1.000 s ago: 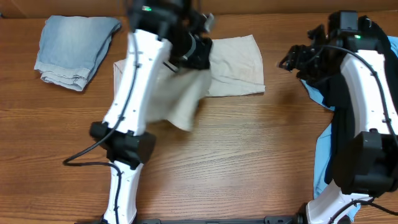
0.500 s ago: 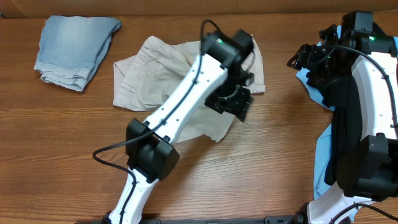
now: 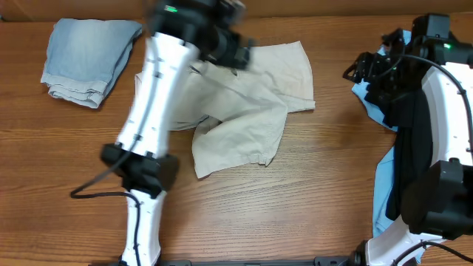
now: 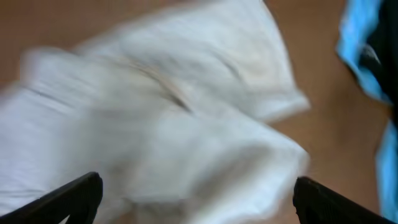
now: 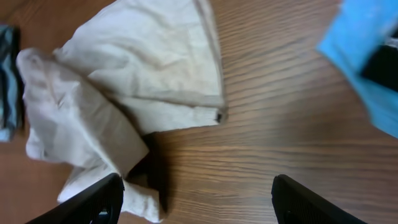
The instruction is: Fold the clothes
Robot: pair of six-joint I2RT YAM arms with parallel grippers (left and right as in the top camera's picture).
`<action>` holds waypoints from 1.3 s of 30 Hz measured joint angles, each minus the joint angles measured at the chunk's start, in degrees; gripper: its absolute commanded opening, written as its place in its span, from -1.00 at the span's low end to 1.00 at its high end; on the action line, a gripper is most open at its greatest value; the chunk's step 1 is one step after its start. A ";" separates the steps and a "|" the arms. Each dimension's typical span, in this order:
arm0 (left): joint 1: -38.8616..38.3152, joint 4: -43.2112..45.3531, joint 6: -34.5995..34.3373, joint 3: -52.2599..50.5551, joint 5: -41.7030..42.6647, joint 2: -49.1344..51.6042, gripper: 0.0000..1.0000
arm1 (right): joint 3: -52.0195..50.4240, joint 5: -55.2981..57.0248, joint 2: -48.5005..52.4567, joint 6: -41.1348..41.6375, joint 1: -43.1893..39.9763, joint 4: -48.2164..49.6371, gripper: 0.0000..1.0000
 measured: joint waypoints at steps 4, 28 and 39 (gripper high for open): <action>6.03 7.76 4.26 -0.11 0.28 1.81 0.99 | 0.00 -0.31 0.00 -1.33 4.57 0.35 0.62; 12.37 15.45 16.85 -0.55 7.54 20.20 0.50 | 0.00 1.97 0.00 -2.54 14.21 0.44 0.64; 12.37 15.45 17.70 -0.52 9.73 22.49 -0.92 | 0.00 2.36 -0.02 -2.49 14.40 -3.28 0.64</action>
